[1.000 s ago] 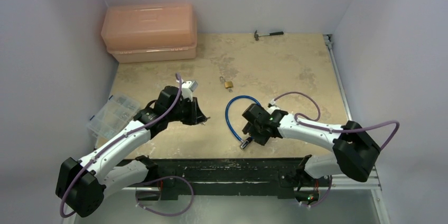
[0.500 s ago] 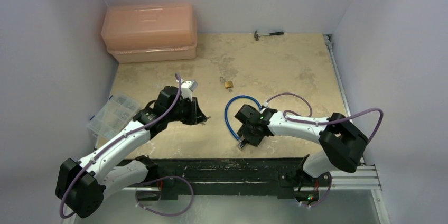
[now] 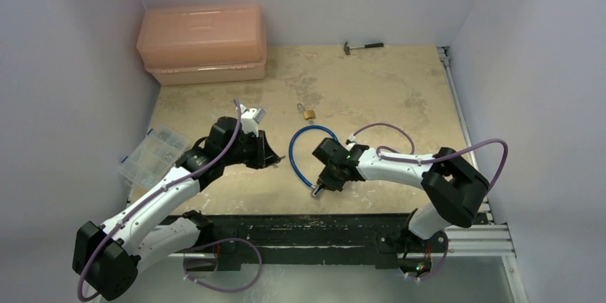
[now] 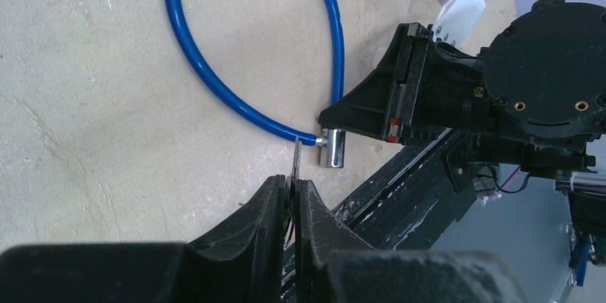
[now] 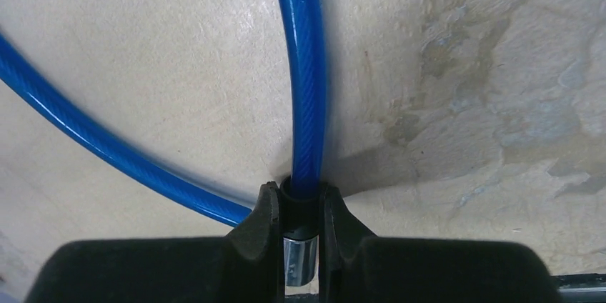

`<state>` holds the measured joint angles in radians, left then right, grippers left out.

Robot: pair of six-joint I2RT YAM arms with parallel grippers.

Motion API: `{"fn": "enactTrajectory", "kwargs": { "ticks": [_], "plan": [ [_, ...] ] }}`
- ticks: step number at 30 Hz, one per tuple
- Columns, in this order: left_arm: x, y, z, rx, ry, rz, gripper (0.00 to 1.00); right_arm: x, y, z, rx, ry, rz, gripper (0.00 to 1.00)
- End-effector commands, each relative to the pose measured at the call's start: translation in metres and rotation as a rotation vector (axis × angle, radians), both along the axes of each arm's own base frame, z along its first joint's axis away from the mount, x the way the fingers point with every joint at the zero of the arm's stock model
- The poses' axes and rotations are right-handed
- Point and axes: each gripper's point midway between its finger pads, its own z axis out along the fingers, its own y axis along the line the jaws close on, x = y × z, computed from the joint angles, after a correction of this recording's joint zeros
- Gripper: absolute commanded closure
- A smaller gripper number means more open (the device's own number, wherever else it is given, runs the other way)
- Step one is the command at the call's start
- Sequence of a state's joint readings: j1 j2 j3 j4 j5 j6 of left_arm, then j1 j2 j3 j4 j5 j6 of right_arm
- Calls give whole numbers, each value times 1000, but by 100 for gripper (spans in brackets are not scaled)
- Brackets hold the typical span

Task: Unlock with the key

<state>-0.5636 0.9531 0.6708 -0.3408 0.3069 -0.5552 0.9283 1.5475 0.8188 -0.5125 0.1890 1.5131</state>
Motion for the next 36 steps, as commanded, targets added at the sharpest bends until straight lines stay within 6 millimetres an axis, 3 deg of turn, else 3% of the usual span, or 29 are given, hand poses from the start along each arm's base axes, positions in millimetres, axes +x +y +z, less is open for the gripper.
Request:
{"fn": "enactTrajectory", "kwargs": {
  "ticks": [1,8,15,18,25,36],
  "plan": [
    [5,-5,16,-31,-77,-30,100,-12,3,-18,37,36,27,100],
    [0,-10,22,-68,-87,-65,100,-1,13,11,197,-91,4,100],
    [-2,-15,11,-74,-54,-85,100,15,14,61,450,-362,-1,100],
    [-5,-20,3,-92,-12,-100,100,17,7,67,465,-377,-33,100],
    [-15,-35,-13,-199,57,-99,100,17,-14,61,450,-290,-226,100],
    [-25,-62,-18,-306,80,-124,100,35,-14,100,601,-345,-357,100]
  ]
}}
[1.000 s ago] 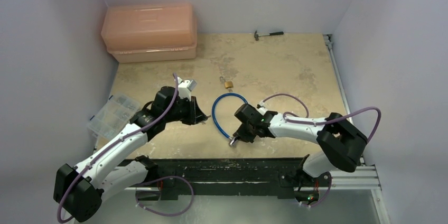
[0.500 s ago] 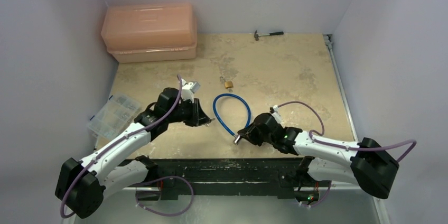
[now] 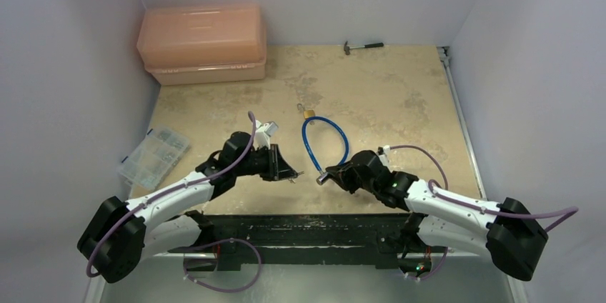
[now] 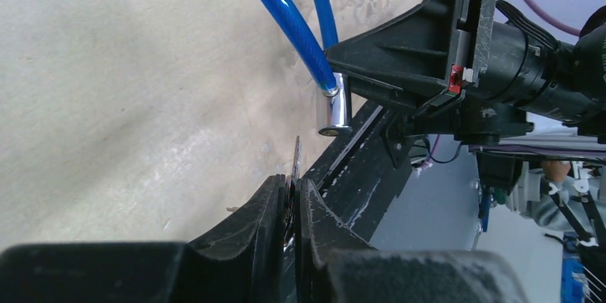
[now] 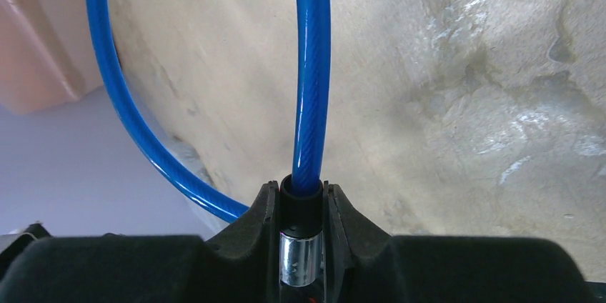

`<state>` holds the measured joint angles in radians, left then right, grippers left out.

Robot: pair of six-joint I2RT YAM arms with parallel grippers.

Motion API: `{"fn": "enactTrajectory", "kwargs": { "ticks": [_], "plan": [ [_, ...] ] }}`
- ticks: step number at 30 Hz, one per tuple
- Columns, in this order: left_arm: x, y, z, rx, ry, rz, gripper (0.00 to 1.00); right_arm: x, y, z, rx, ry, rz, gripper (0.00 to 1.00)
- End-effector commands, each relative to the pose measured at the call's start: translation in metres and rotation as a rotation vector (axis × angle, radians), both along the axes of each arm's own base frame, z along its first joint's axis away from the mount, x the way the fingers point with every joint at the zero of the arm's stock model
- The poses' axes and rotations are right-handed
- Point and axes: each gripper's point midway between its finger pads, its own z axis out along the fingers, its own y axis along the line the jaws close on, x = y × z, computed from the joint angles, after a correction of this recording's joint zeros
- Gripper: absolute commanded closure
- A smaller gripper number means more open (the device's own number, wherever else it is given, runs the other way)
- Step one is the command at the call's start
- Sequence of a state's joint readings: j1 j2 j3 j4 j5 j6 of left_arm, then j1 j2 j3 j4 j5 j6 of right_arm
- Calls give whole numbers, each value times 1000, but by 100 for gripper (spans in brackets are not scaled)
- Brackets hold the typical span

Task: Unlock with the key

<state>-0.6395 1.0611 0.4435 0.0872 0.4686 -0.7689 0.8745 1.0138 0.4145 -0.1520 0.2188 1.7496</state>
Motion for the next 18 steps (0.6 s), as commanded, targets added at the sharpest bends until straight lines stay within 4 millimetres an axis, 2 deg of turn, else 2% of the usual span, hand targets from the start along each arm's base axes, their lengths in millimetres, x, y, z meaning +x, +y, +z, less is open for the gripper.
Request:
{"fn": "enactTrajectory", "kwargs": {
  "ticks": [1,6,11,18],
  "plan": [
    [3,-19,21,-104,-53,-11,100,23,6,40,128,-85,-97,100],
    [-1,-25,18,-141,-31,13,100,21,7,43,193,-73,-109,100],
    [0,-32,24,-182,-39,14,100,19,11,44,278,-50,-124,100],
    [2,-34,29,-189,-48,20,100,22,14,48,310,-36,-135,100]
  ]
}}
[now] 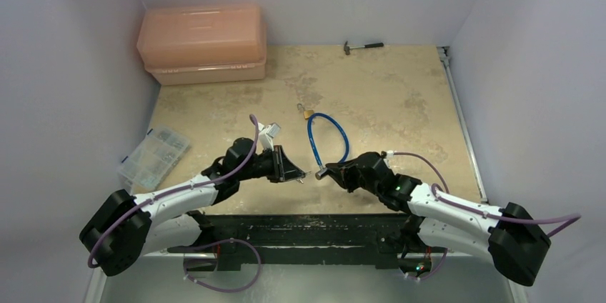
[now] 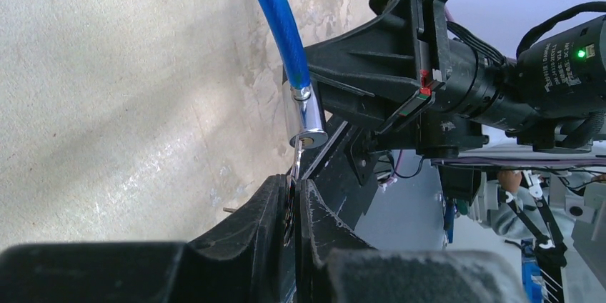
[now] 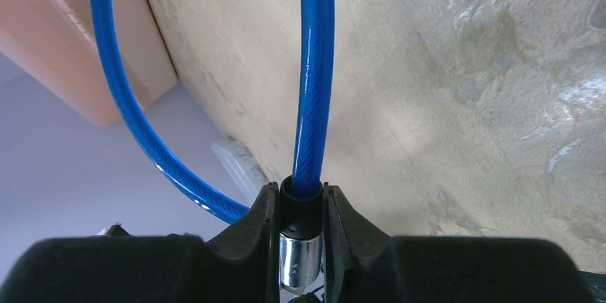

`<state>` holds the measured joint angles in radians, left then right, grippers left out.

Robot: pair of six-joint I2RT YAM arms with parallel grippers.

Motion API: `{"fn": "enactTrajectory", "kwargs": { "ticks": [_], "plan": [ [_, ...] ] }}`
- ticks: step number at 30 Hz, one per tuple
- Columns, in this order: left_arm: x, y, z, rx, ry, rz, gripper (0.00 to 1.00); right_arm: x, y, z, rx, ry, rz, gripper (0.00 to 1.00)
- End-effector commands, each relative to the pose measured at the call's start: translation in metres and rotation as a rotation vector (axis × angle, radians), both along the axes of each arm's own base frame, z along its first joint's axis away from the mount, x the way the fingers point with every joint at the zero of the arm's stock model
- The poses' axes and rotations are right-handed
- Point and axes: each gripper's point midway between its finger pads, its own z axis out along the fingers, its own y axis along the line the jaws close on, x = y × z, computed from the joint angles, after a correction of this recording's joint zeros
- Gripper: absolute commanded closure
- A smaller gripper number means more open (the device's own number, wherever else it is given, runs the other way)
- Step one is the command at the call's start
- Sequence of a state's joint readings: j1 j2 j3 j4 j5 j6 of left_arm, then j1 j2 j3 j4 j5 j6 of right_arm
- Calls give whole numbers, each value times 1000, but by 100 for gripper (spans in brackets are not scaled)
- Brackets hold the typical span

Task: Unlock with the key

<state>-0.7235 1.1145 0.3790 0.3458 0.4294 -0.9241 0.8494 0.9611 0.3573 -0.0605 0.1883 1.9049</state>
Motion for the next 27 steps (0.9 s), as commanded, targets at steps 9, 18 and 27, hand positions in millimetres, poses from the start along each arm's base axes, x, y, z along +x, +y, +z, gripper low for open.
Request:
{"fn": "enactTrajectory", "kwargs": {
  "ticks": [9,18,27],
  "plan": [
    [8,-10,22,-69,-62,10,100,21,13,44,132,-71,-59,100],
    [8,-12,23,-76,-54,10,100,25,17,47,138,-64,-64,100],
    [11,-12,26,-77,-57,25,100,30,17,58,136,-89,-74,100]
  ]
}}
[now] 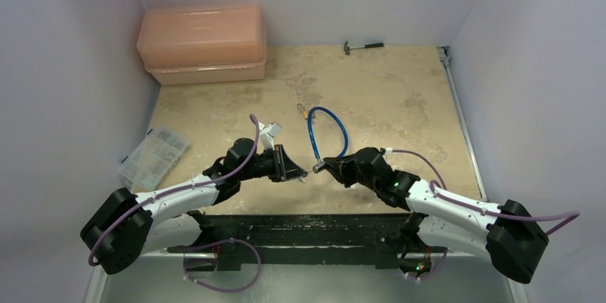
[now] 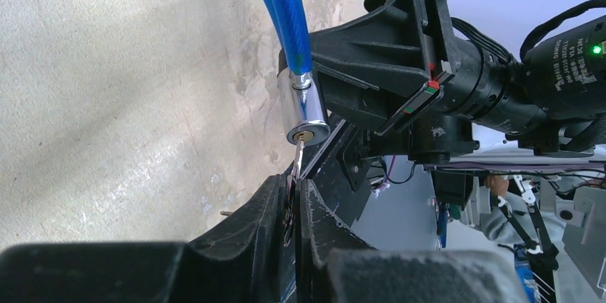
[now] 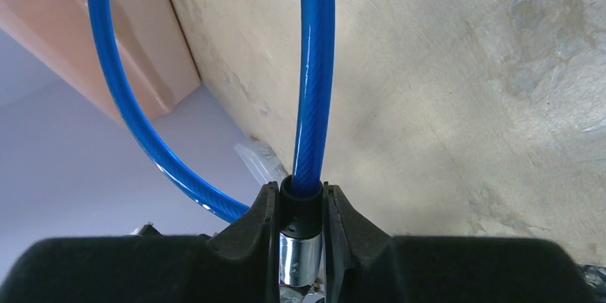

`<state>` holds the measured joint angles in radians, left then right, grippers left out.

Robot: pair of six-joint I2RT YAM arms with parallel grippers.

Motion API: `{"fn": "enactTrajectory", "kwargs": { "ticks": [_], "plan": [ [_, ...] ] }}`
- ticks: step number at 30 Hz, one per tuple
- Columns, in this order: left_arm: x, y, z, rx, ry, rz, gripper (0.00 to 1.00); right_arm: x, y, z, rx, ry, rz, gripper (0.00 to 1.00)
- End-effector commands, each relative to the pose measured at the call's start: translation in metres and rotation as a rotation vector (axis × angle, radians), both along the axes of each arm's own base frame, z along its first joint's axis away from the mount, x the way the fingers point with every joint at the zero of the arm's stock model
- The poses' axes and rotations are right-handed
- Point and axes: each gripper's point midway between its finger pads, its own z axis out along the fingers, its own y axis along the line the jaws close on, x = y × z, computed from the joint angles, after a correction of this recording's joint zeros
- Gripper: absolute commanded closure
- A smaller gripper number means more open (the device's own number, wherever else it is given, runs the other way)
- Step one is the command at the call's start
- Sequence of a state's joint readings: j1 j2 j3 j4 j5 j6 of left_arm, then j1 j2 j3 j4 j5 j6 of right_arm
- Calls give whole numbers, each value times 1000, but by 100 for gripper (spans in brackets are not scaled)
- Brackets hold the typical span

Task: Unlock with the key

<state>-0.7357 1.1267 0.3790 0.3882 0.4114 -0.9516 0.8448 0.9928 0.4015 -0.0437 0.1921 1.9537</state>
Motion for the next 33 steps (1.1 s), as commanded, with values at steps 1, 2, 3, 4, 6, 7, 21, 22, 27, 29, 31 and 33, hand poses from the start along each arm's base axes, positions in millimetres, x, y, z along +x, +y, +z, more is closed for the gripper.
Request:
{"fn": "enactTrajectory", "kwargs": {
  "ticks": [1,2,3,4,6,7,21,22,27,29,31,33],
  "plan": [
    [8,-8,21,-51,-54,11,100,19,9,43,83,-91,-39,100],
    [9,-8,21,-51,-53,12,100,19,10,44,83,-91,-37,100],
    [10,-8,22,-50,-54,11,100,19,10,44,83,-93,-36,100],
    [10,-9,21,-51,-53,11,100,19,10,44,83,-93,-35,100],
    [11,-10,21,-51,-53,11,100,18,10,43,81,-93,-33,100],
    [11,-11,22,-54,-51,10,100,19,10,44,81,-95,-32,100],
    [22,-11,23,-49,-52,56,100,17,14,41,82,-93,-11,100],
    [22,-11,22,-47,-49,59,100,17,14,41,80,-93,-10,100],
    [25,-12,23,-51,-45,81,100,18,15,39,64,-80,-13,100],
    [26,-12,23,-51,-40,90,100,20,16,40,66,-78,-13,100],
    [27,-12,23,-54,-39,97,100,21,18,43,69,-79,-12,100],
    [27,-13,23,-54,-37,101,100,21,18,39,49,-59,-12,100]
  ]
}}
